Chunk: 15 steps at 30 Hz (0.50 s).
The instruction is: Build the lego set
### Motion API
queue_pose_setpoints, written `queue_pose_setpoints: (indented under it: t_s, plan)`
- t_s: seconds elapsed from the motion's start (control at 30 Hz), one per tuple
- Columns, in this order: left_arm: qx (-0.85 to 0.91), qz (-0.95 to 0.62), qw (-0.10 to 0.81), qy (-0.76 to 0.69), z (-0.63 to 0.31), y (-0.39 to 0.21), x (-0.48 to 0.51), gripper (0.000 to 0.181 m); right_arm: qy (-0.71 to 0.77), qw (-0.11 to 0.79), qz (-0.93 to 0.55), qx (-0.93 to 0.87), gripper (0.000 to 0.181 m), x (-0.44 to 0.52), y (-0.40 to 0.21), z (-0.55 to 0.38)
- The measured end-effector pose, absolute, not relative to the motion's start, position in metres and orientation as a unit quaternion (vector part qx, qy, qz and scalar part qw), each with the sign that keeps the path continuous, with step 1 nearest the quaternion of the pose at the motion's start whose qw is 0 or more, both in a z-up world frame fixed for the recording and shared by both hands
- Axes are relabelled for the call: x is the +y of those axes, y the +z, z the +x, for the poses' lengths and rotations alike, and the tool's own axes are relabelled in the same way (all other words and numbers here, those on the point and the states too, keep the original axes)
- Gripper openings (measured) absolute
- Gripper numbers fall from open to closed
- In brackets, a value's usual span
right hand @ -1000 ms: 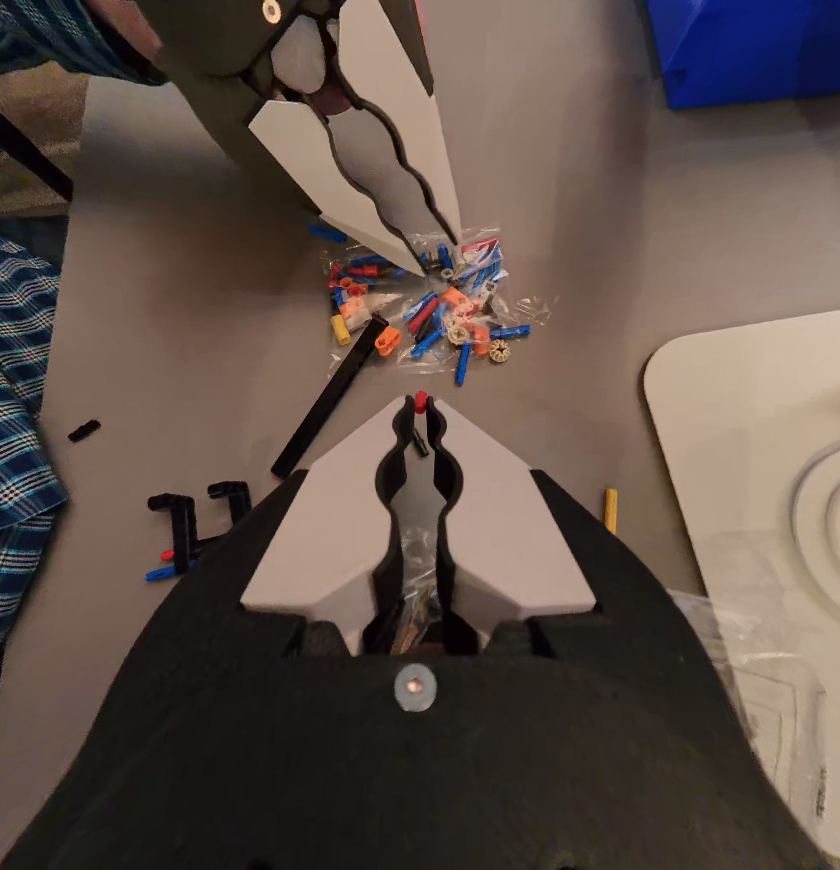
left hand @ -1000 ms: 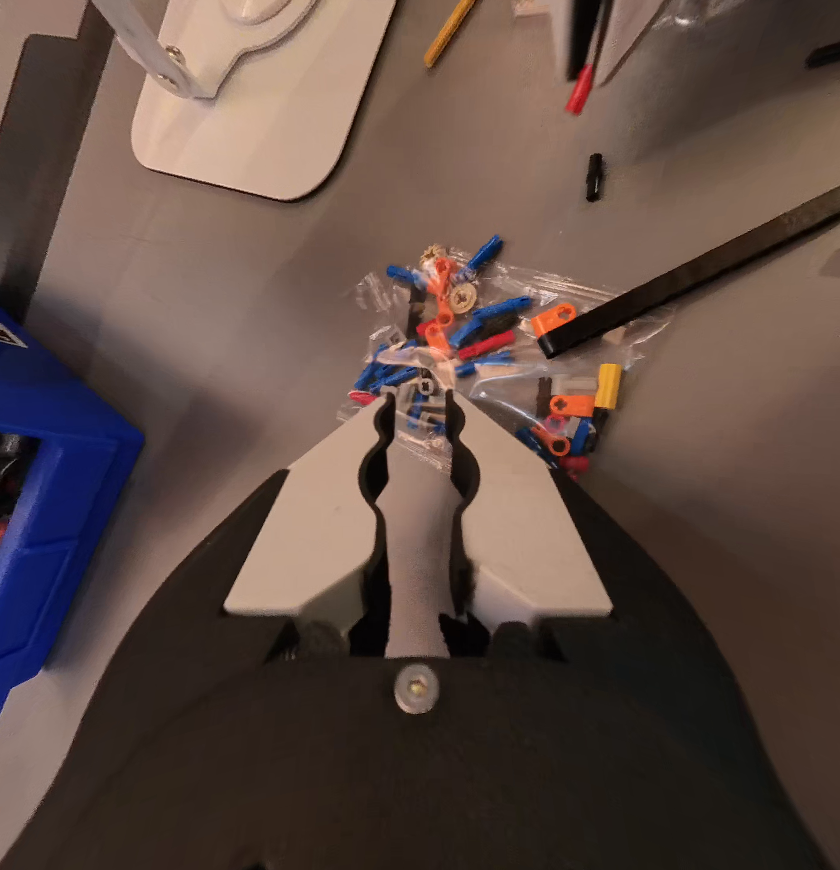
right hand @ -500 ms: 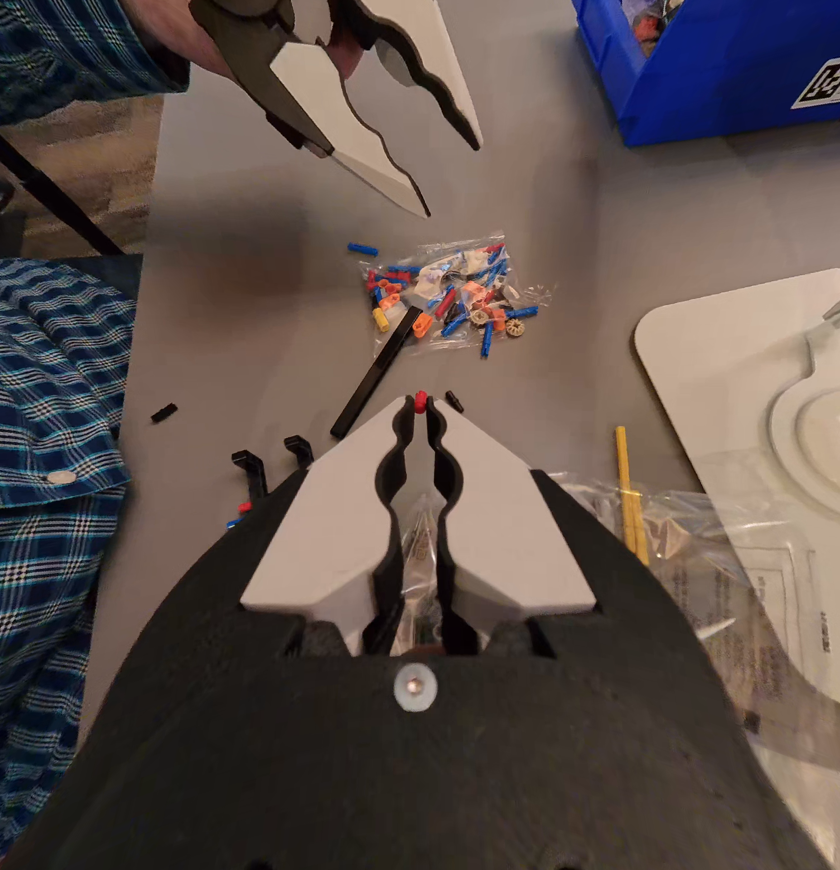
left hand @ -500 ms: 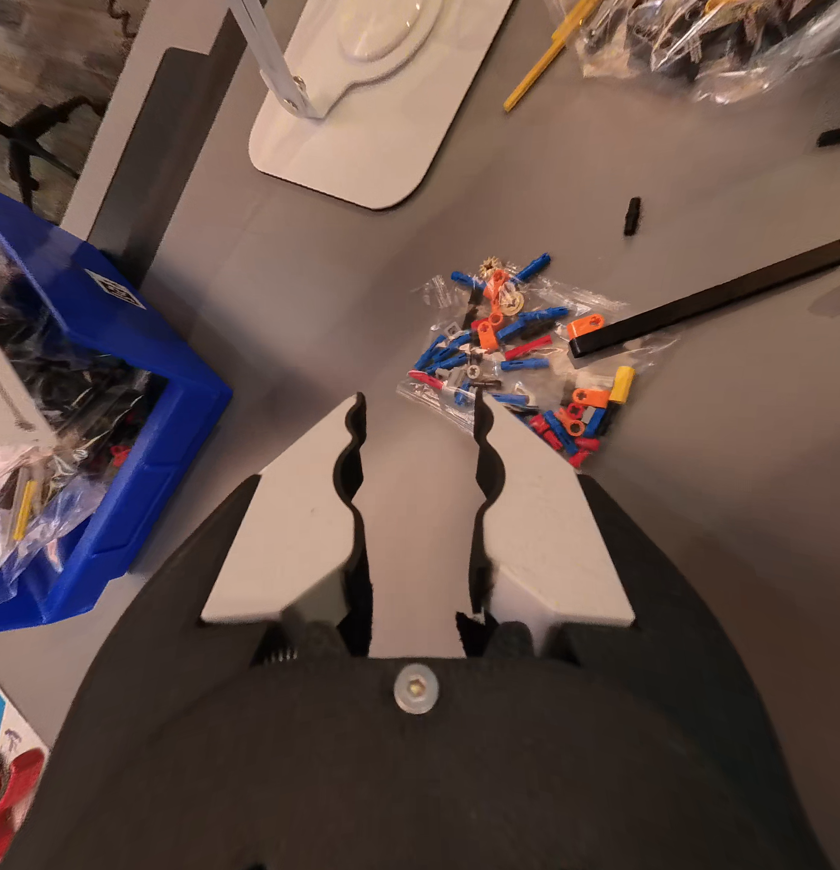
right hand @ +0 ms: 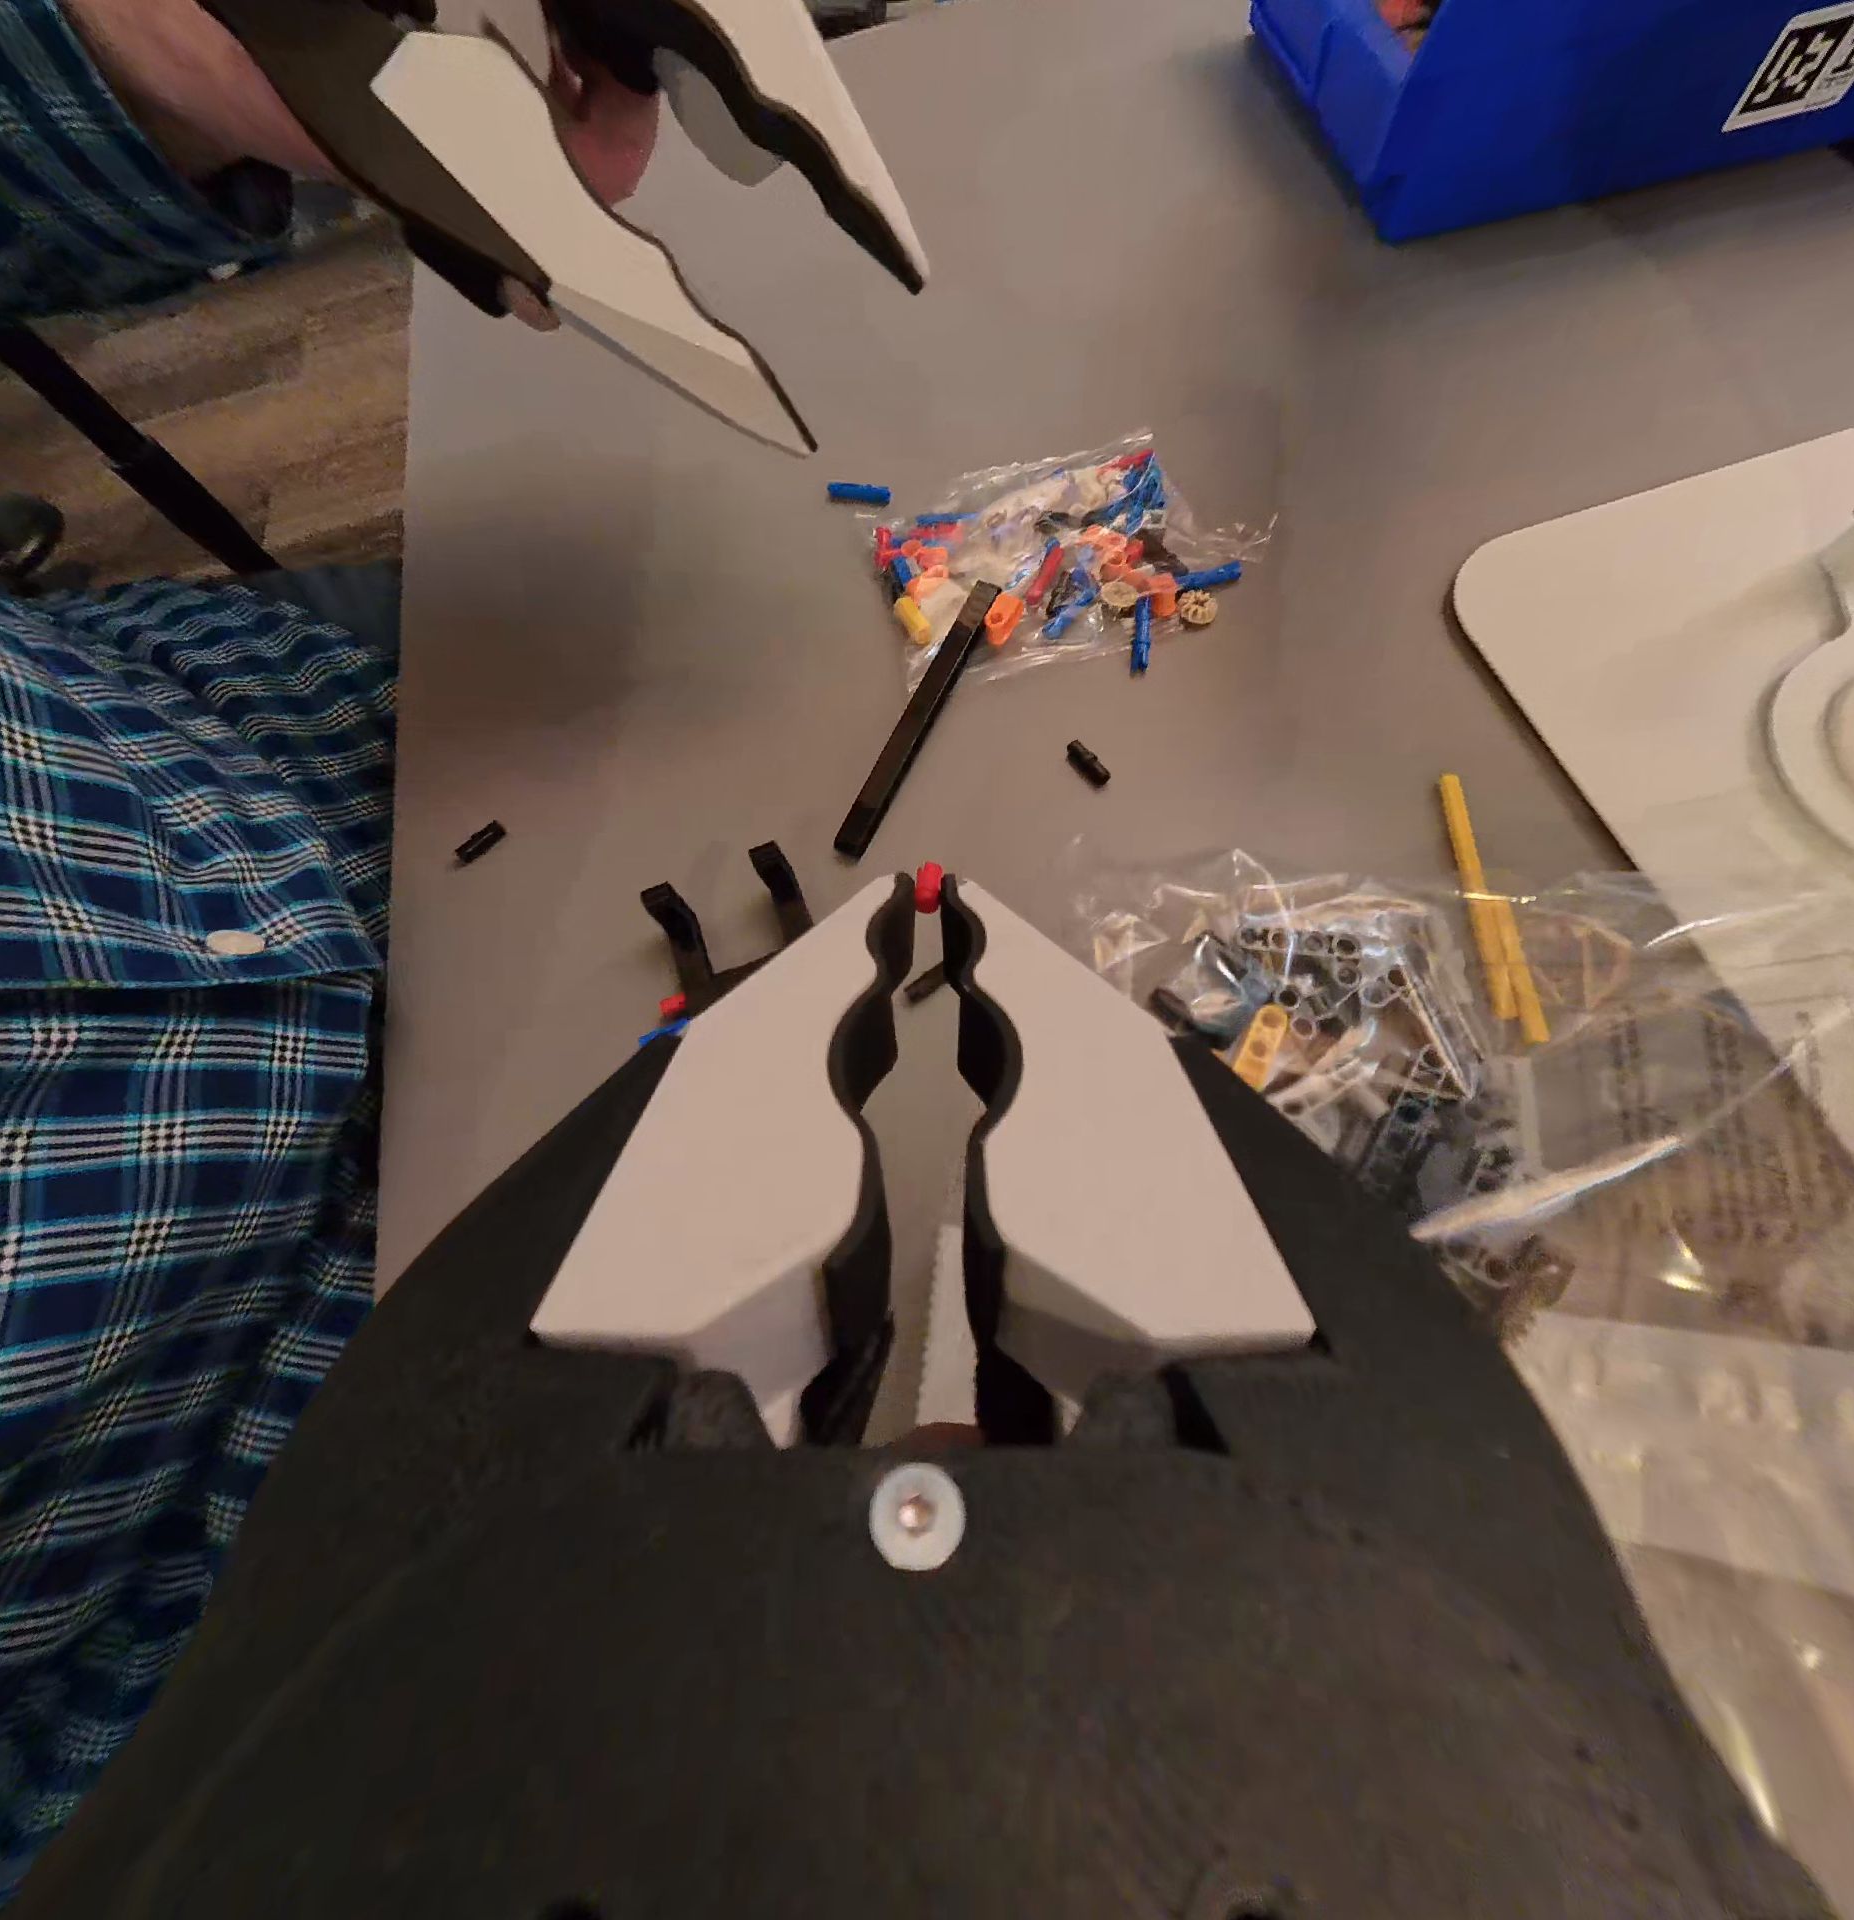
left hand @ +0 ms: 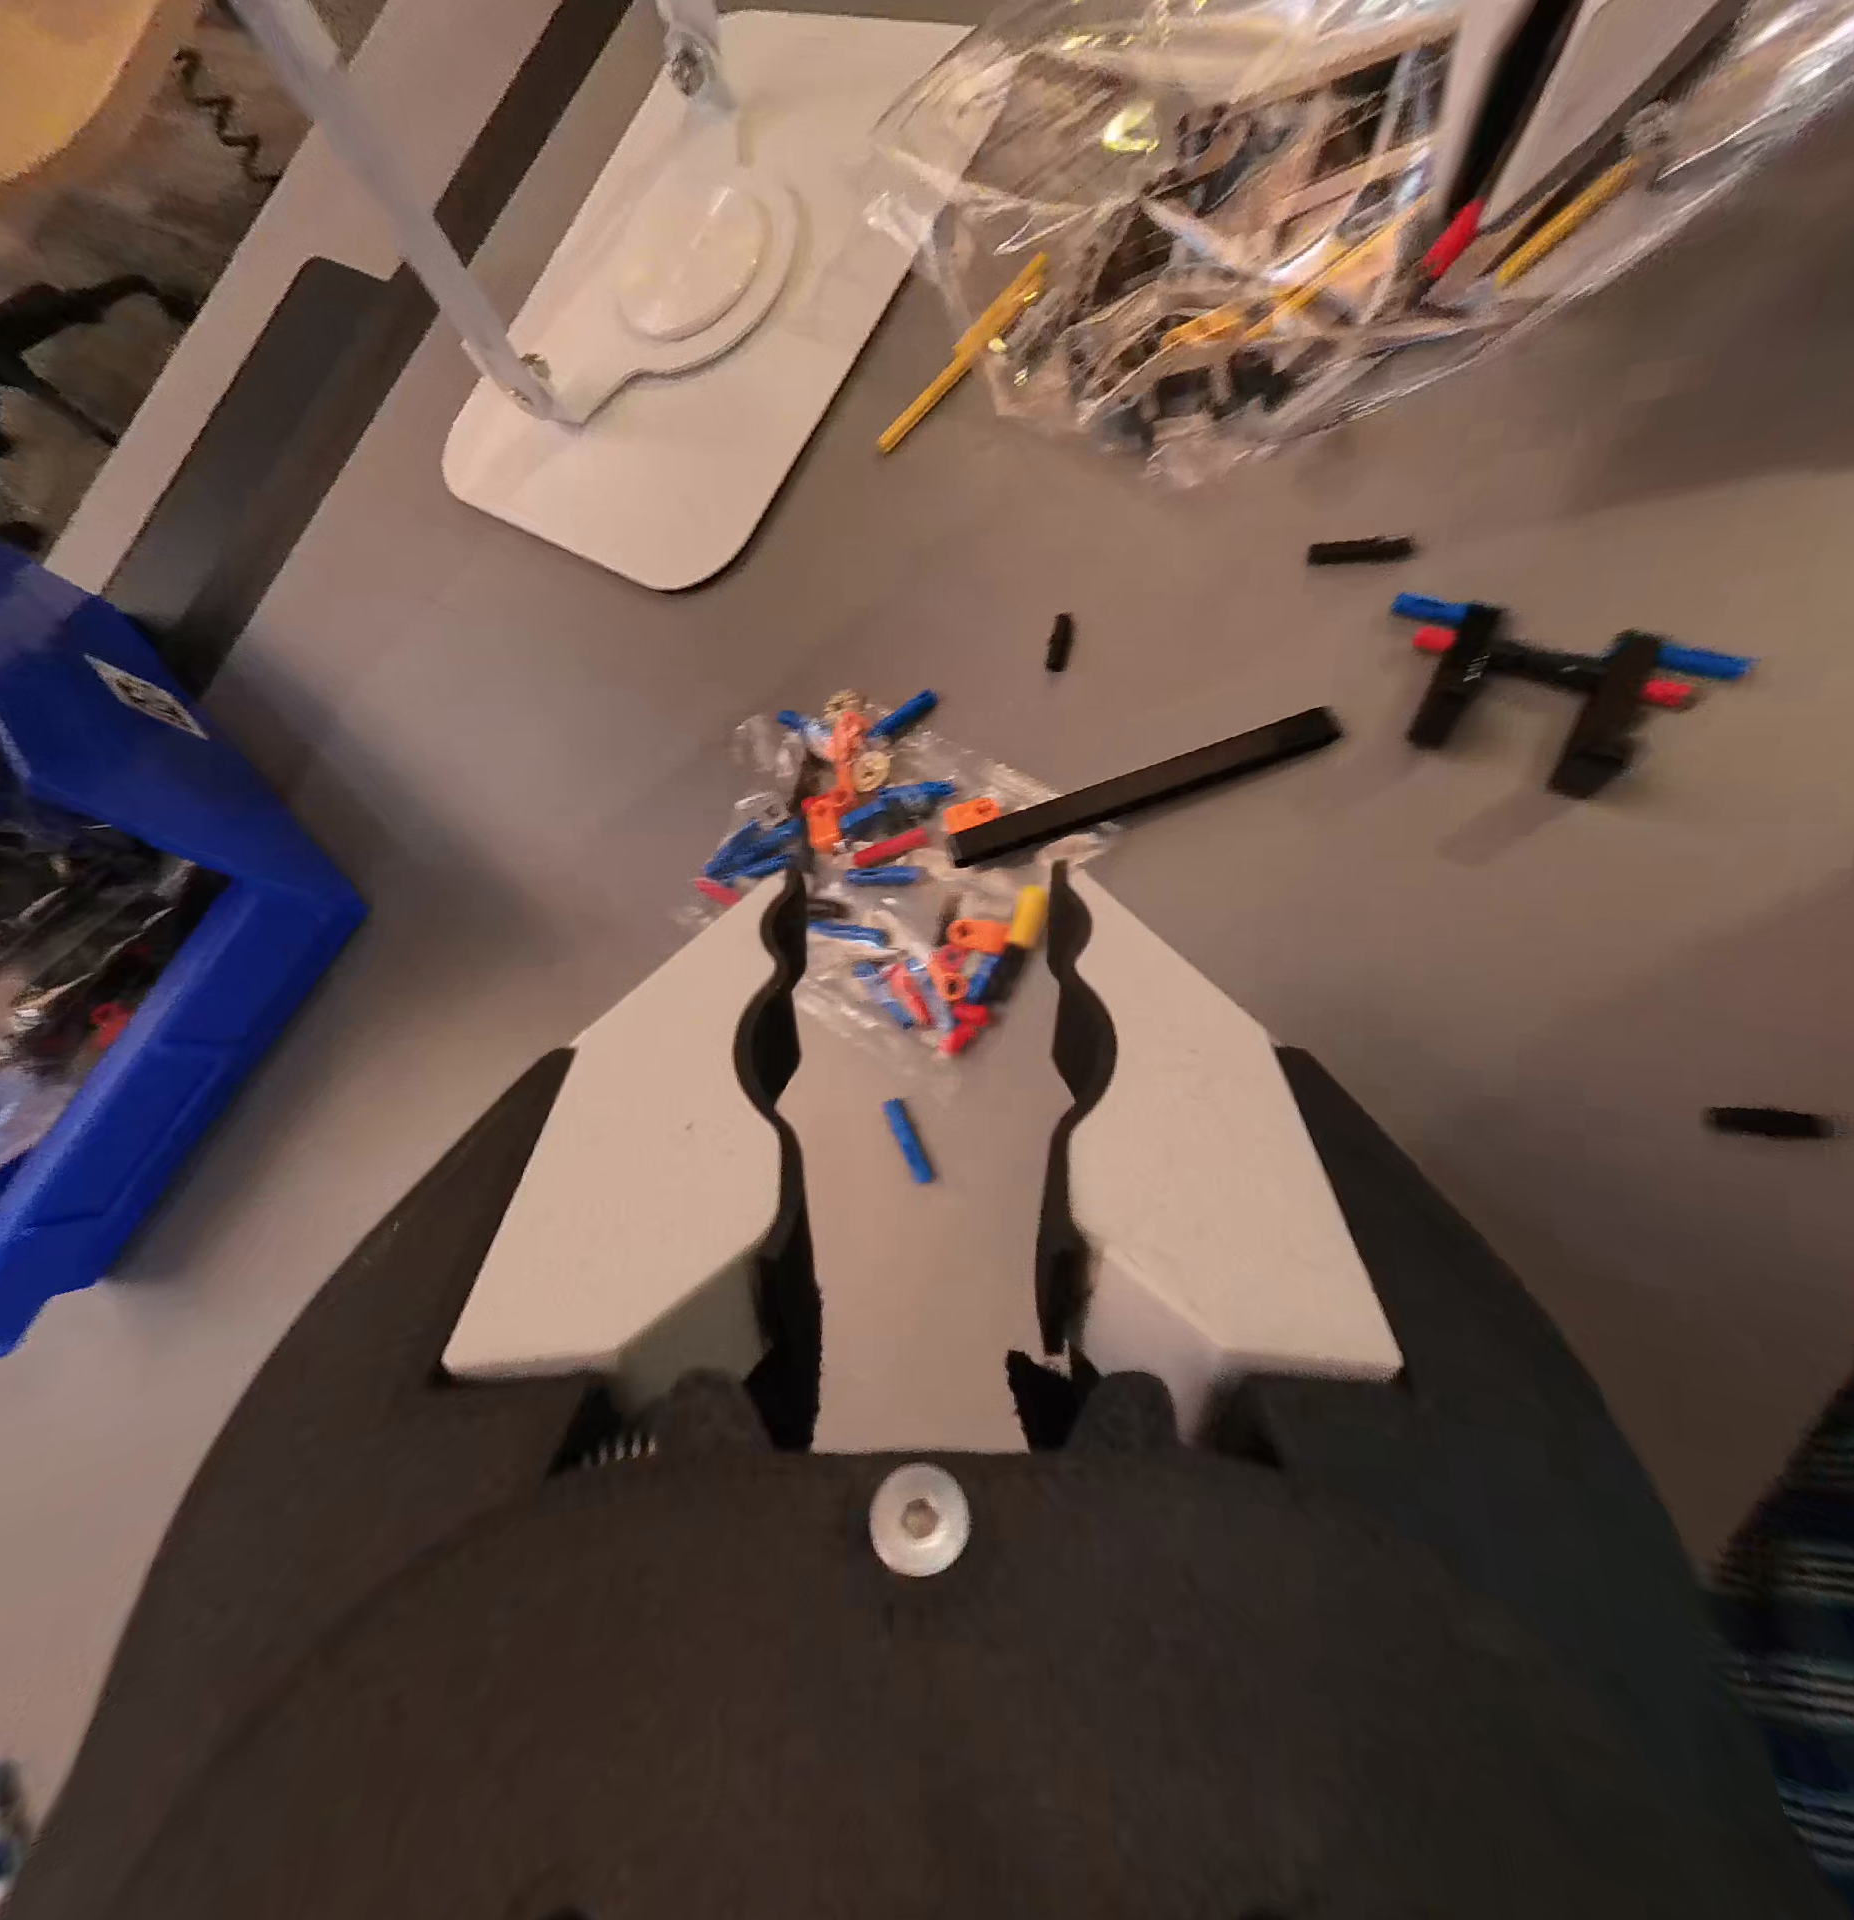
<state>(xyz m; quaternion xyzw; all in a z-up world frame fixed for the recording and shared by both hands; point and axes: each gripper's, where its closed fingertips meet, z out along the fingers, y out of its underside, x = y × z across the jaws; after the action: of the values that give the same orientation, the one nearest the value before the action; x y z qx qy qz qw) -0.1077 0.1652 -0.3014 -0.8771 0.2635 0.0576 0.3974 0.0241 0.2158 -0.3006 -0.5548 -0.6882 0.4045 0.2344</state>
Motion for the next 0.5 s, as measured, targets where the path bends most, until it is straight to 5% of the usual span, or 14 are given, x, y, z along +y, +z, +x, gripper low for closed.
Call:
queue_pose_setpoints:
  t_s: [0.5]
  plan:
    - [0.293, -0.883, 0.364, -0.031, -0.013, -0.337, 0.131, 0.047, 0.413, 0.217, -0.564, -0.681, 0.002, 0.187, -0.325, 0.056]
